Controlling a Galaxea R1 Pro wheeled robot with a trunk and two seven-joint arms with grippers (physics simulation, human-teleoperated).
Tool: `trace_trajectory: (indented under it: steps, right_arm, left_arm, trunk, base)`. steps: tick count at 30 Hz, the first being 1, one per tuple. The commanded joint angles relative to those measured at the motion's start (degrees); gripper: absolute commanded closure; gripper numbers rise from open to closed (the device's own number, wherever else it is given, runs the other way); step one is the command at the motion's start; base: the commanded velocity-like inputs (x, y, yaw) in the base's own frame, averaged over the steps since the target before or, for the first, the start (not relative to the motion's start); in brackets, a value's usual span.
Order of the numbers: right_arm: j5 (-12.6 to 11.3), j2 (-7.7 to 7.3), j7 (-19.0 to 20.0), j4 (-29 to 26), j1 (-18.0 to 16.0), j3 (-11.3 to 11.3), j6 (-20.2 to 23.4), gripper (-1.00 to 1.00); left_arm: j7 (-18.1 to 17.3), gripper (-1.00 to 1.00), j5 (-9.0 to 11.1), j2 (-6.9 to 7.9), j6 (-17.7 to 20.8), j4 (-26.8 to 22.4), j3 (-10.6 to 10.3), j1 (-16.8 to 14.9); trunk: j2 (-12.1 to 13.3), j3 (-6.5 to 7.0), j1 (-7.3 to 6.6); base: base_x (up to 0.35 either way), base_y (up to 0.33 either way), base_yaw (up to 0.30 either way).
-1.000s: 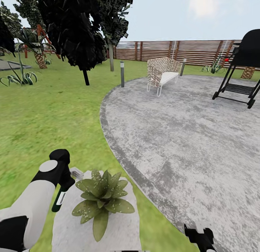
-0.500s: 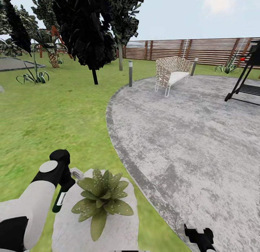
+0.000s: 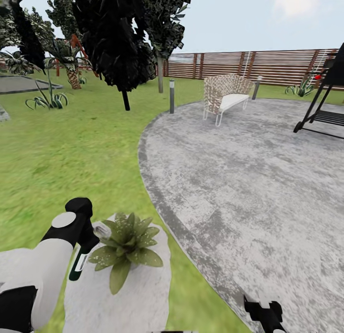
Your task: Pick up the pesticide atomizer in the garden and spray insectifuge to fully cover both potted plants in the garden.
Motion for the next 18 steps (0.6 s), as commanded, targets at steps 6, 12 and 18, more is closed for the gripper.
trace_trajectory:
  steps: [6, 12, 18]
  right_arm:
    - [0.6, 0.0, -0.2, 0.1, 0.0, -0.4, -0.2, -1.0]
    - [0.6, 0.0, -0.2, 0.1, 0.0, -0.4, -0.2, -1.0]
    - [0.6, 0.0, -0.2, 0.1, 0.0, -0.4, -0.2, -1.0]
  left_arm:
    - [-0.5, 1.0, -0.4, -0.17, 0.6, 0.0, 0.1, 0.0]
    - [-0.5, 1.0, -0.4, -0.18, 0.6, 0.0, 0.1, 0.0]
    - [-0.5, 1.0, -0.5, -0.07, 0.6, 0.0, 0.2, 0.0]
  trunk:
    - [0.0, -0.05, -0.04]
    - [0.0, -0.05, -0.04]
    - [0.0, -0.05, -0.04]
  base:
    - [-0.183, -0.21, 0.262]
    - [-0.008, -0.266, 0.277]
    - [0.0, -0.176, 0.156]
